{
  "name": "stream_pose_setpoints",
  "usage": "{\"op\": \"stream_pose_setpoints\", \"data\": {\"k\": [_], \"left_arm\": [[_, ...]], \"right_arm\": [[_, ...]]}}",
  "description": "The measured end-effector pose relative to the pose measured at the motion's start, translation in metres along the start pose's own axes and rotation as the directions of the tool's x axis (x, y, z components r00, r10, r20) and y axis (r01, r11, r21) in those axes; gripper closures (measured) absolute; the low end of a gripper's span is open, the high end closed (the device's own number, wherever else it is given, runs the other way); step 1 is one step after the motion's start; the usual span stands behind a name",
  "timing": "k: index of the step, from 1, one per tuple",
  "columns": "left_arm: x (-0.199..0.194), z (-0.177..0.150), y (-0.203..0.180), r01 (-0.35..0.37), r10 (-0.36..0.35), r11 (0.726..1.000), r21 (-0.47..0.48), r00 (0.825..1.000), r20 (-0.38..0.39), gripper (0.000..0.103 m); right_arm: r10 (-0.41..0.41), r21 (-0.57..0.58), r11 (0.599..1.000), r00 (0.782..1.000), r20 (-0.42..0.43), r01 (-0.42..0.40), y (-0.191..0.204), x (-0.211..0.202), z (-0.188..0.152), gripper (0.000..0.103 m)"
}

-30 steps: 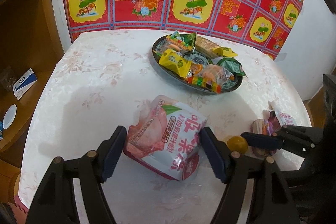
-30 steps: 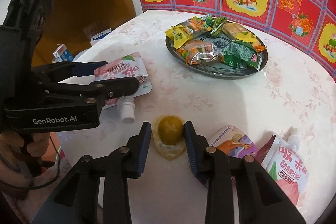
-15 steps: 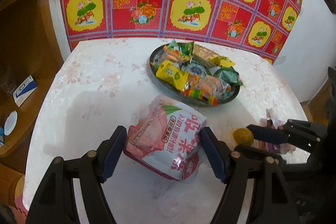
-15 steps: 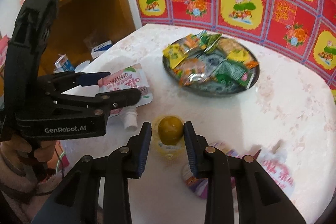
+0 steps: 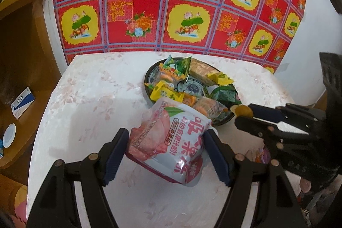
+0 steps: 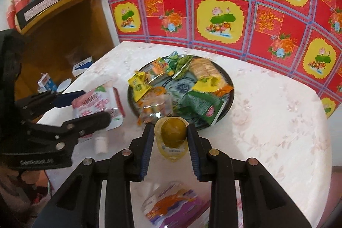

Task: Organize snacks
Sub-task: 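Set the jelly cup on the plate with right gripper while left lifts pink bag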

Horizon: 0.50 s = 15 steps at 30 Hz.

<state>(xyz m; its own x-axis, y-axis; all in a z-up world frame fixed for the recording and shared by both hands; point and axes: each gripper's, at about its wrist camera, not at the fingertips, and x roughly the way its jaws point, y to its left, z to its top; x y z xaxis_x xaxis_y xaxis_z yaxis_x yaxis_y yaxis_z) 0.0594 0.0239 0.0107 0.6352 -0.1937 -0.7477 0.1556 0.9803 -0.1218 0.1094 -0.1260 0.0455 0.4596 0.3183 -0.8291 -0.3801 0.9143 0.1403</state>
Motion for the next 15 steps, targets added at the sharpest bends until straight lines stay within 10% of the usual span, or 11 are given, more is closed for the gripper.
{"op": "stream_pose_setpoints", "data": {"k": [15], "left_arm": [[0.007, 0.007, -0.001, -0.005, 0.005, 1.0, 0.005, 1.0, 0.003, 0.027]], "right_arm": [[0.013, 0.036, 0.999, 1.0, 0.028, -0.014, -0.006, 0.028, 0.034, 0.07]]}}
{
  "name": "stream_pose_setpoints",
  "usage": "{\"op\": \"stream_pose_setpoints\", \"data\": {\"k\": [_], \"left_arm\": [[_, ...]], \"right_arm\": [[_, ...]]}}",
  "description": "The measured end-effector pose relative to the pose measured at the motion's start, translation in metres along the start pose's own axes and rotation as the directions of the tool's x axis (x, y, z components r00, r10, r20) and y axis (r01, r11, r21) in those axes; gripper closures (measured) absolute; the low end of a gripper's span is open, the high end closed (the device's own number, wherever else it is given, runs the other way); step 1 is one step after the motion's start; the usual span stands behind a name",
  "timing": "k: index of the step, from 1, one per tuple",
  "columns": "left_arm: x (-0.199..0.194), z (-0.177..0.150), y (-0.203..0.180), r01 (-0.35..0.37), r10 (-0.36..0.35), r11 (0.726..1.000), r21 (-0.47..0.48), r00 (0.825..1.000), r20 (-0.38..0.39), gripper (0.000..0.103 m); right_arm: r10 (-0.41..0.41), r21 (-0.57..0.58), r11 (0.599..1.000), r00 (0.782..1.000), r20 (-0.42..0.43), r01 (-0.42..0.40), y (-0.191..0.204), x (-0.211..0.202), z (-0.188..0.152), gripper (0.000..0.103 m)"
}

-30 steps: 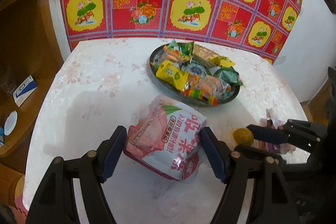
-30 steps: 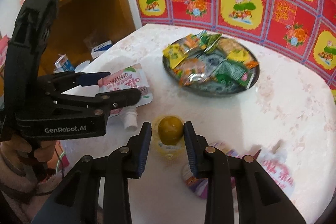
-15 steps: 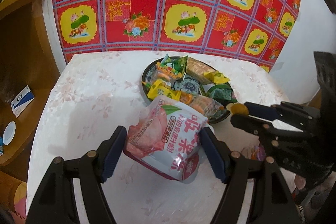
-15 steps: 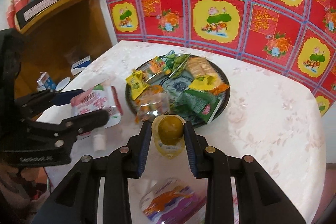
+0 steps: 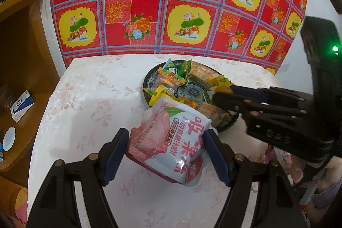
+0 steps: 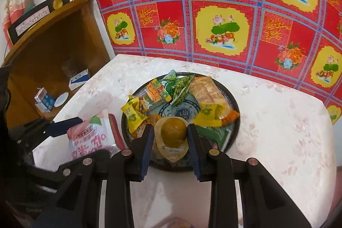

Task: Organize snacks
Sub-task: 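Set the jelly cup on the plate with right gripper while left lifts pink bag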

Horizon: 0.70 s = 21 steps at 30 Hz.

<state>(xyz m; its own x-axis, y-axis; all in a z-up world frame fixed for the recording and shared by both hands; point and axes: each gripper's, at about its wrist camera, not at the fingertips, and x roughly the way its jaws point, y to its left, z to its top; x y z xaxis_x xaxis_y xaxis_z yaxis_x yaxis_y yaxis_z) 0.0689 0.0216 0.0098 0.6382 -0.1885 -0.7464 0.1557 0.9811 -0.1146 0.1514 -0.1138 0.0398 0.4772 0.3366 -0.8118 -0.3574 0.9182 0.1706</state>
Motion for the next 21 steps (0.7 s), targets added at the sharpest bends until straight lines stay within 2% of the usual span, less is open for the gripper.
{"op": "stream_pose_setpoints", "data": {"k": [9, 12, 15, 21], "left_arm": [[0.005, 0.003, 0.003, -0.002, 0.002, 1.0, -0.004, 1.0, -0.001, 0.027], [0.005, 0.005, 0.002, -0.002, 0.002, 1.0, -0.001, 1.0, 0.003, 0.027], [0.005, 0.006, 0.001, -0.002, 0.002, 1.0, 0.002, 1.0, 0.007, 0.027], [0.007, 0.012, -0.002, 0.0, 0.0, 1.0, 0.007, 1.0, 0.012, 0.027]], "right_arm": [[0.027, 0.026, 0.999, 1.0, -0.005, -0.027, 0.0, 0.015, 0.004, 0.069], [0.032, 0.027, 0.999, 0.999, 0.009, -0.032, 0.0, 0.011, 0.003, 0.068], [0.033, 0.032, 0.999, 0.999, 0.032, -0.034, -0.001, 0.003, 0.004, 0.062], [0.03, 0.063, 0.997, 0.998, 0.055, -0.034, -0.008, -0.015, 0.0, 0.062]]}}
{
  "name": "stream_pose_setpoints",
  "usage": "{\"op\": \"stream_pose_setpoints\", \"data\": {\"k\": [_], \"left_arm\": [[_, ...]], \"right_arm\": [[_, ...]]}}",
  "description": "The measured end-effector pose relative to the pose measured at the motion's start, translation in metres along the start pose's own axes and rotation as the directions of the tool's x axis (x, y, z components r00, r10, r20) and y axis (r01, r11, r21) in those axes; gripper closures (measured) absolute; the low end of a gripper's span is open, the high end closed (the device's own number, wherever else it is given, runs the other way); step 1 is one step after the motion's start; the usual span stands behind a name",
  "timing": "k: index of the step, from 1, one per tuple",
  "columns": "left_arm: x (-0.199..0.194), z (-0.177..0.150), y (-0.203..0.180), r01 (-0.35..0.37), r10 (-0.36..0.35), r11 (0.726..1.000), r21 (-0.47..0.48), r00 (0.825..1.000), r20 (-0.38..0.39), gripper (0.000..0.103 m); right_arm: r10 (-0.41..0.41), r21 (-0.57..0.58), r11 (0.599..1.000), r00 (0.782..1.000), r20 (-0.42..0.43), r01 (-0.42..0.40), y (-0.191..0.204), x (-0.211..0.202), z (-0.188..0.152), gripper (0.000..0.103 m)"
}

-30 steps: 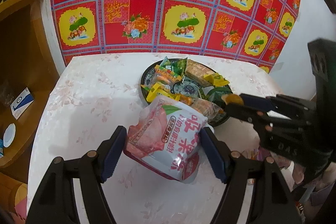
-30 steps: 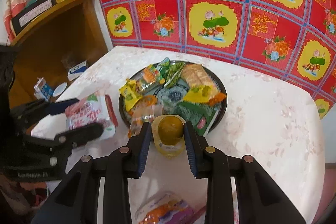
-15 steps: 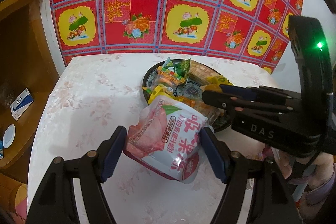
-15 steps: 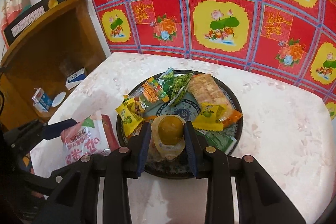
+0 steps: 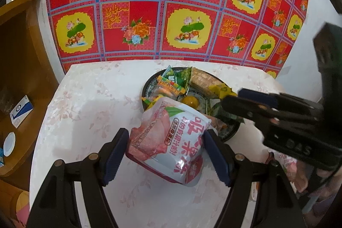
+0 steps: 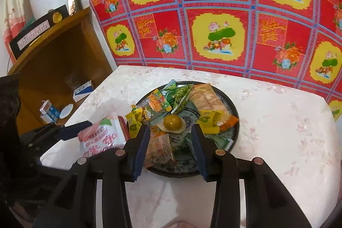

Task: Organize snacks
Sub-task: 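Set the jelly cup on the plate with right gripper while left lifts pink bag, then lower the pink bag onto the plate with left gripper while right nears pink pouch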

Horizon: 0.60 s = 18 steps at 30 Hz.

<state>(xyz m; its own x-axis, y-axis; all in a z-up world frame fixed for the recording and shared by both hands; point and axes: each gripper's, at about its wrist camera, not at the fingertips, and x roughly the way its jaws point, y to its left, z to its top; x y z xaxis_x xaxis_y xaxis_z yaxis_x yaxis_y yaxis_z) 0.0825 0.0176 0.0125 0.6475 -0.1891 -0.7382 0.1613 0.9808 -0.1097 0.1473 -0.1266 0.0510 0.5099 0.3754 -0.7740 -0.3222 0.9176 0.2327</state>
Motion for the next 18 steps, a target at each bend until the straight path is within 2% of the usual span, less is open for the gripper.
{"op": "stream_pose_setpoints", "data": {"k": [18], "left_arm": [[0.04, 0.032, -0.01, -0.014, 0.014, 0.999, 0.039, 1.0, -0.005, 0.026]], "right_arm": [[-0.029, 0.032, 0.999, 0.999, -0.043, 0.03, -0.018, -0.036, -0.039, 0.062]]}}
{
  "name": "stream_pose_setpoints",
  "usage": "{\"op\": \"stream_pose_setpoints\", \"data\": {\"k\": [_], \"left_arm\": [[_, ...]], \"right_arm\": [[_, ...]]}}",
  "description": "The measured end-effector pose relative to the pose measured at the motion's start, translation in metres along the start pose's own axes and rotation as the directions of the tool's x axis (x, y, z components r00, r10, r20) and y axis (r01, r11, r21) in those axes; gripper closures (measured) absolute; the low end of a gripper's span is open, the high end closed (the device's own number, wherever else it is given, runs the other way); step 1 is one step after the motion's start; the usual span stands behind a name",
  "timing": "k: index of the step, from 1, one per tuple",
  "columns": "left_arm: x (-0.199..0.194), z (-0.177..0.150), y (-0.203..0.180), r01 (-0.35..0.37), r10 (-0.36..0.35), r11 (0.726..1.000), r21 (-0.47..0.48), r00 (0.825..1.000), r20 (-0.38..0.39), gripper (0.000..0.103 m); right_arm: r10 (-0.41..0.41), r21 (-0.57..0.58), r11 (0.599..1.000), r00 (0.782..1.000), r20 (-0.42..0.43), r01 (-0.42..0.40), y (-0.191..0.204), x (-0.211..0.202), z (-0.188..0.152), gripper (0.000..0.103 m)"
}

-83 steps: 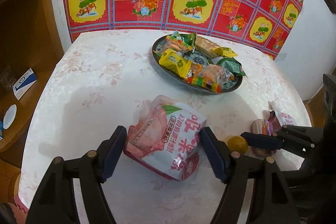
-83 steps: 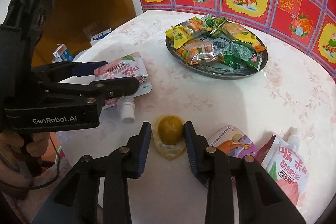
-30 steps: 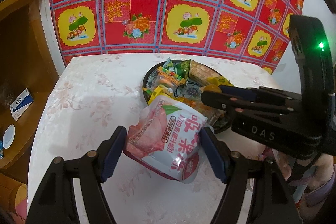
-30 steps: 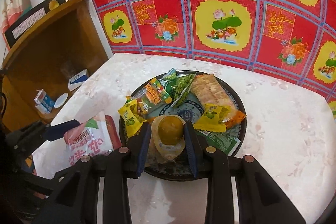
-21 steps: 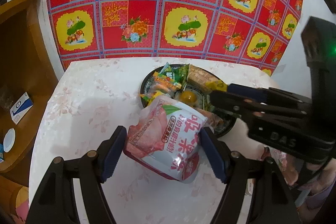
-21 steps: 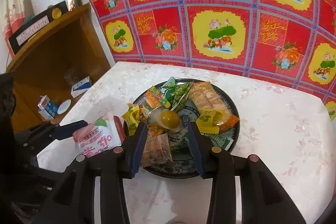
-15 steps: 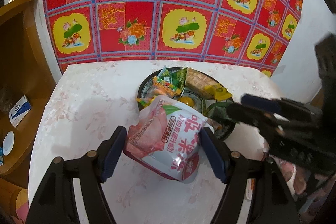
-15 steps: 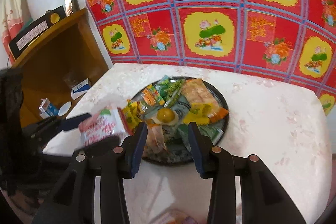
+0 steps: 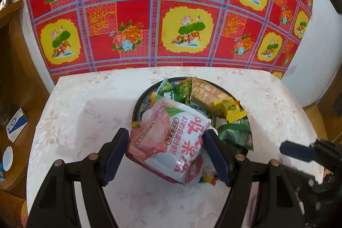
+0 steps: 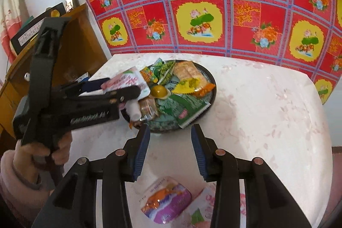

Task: Organize snacks
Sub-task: 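Lower the pink bag onto the plate with left gripper while right nears pink pouch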

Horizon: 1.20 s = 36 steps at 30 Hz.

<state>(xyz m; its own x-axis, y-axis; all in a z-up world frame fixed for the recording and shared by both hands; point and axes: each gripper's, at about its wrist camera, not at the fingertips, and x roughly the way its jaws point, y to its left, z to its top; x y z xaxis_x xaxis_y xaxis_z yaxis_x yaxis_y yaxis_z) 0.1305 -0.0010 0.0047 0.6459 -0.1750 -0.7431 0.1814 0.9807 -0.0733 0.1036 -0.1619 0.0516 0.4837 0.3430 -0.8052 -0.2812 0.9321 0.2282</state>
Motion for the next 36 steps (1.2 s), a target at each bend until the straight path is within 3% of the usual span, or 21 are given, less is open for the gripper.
{"op": "stream_pose_setpoints", "data": {"k": [9, 23, 36], "left_arm": [[0.007, 0.009, -0.005, 0.018, -0.018, 1.0, 0.01, 1.0, -0.002, 0.025], [0.012, 0.014, -0.002, -0.006, 0.006, 1.0, 0.017, 1.0, 0.01, 0.007], [-0.03, 0.006, -0.009, 0.045, -0.045, 0.999, 0.004, 0.998, 0.049, 0.007]], "right_arm": [[-0.012, 0.033, 0.999, 1.0, -0.003, 0.012, -0.015, -0.009, -0.013, 0.062], [-0.011, 0.06, 0.998, 1.0, -0.008, 0.011, -0.023, -0.012, -0.02, 0.062], [-0.023, 0.074, 0.997, 1.0, 0.009, 0.022, -0.029, -0.023, -0.027, 0.062]]}}
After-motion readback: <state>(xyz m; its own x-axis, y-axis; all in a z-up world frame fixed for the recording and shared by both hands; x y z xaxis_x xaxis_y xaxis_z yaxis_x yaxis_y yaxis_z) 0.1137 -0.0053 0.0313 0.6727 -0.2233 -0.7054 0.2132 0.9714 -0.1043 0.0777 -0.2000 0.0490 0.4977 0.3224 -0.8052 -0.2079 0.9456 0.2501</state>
